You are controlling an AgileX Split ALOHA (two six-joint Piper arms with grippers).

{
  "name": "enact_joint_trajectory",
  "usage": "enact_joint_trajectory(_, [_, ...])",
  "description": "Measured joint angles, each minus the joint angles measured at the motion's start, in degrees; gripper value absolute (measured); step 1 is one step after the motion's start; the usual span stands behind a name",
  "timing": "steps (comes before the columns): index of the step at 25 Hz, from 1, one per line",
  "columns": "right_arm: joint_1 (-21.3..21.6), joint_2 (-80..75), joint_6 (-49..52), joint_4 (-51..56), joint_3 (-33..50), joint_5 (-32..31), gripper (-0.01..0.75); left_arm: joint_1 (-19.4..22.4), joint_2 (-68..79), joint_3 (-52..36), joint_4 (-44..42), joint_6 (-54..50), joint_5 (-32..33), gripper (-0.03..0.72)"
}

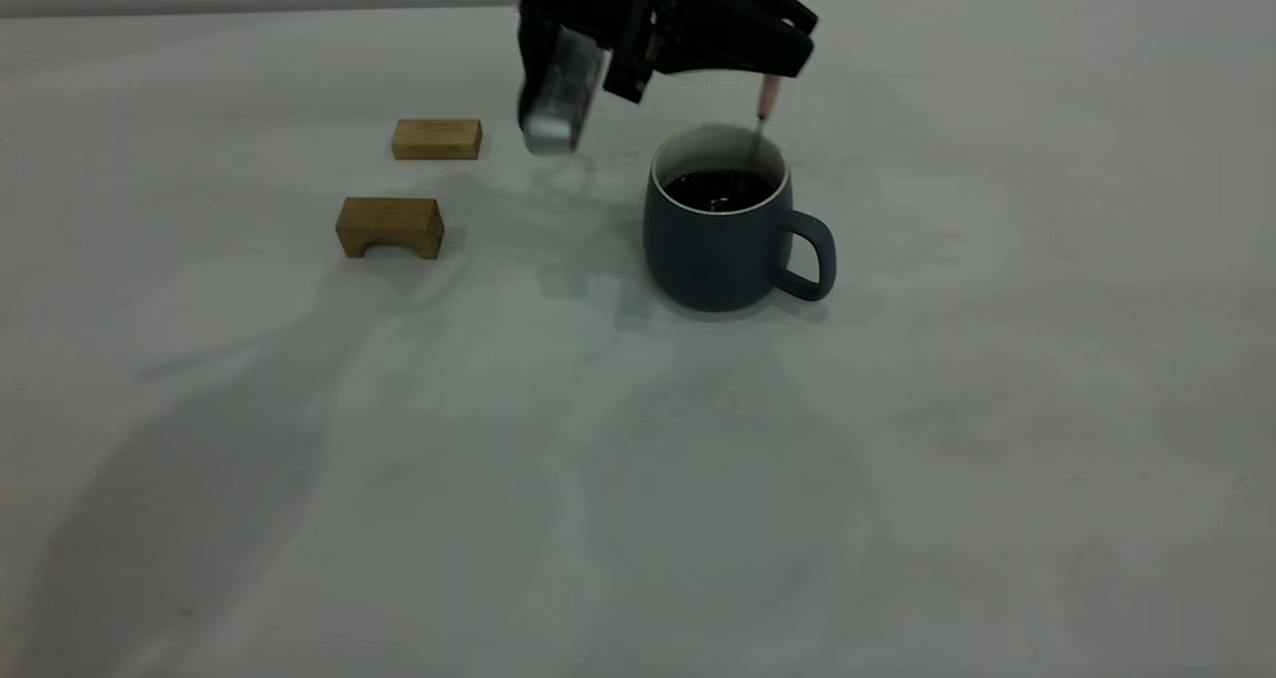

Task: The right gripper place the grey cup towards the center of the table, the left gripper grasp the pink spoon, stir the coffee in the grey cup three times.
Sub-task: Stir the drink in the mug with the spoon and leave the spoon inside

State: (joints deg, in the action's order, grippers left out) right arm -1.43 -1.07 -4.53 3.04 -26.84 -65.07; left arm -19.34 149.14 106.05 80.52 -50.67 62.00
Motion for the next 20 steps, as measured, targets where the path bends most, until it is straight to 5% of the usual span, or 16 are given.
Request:
enact_joint_trajectory(9, [0.0,0.0,0.0,0.0,0.0,0.0,0.238,0.1,-0.4,3.5,-9.7,-11.2,2.6,0.173])
enact_joint_trajectory(14, [0.0,0.0,0.0,0.0,0.0,0.0,0.238,0.2,-1.1,5.8,-12.6,-6.2,0.8,0.173])
enact_joint_trajectory(20, [0.0,0.0,0.0,0.0,0.0,0.0,0.238,-1.0,2.3,5.8,-6.1,-0.2,3.9,0.173])
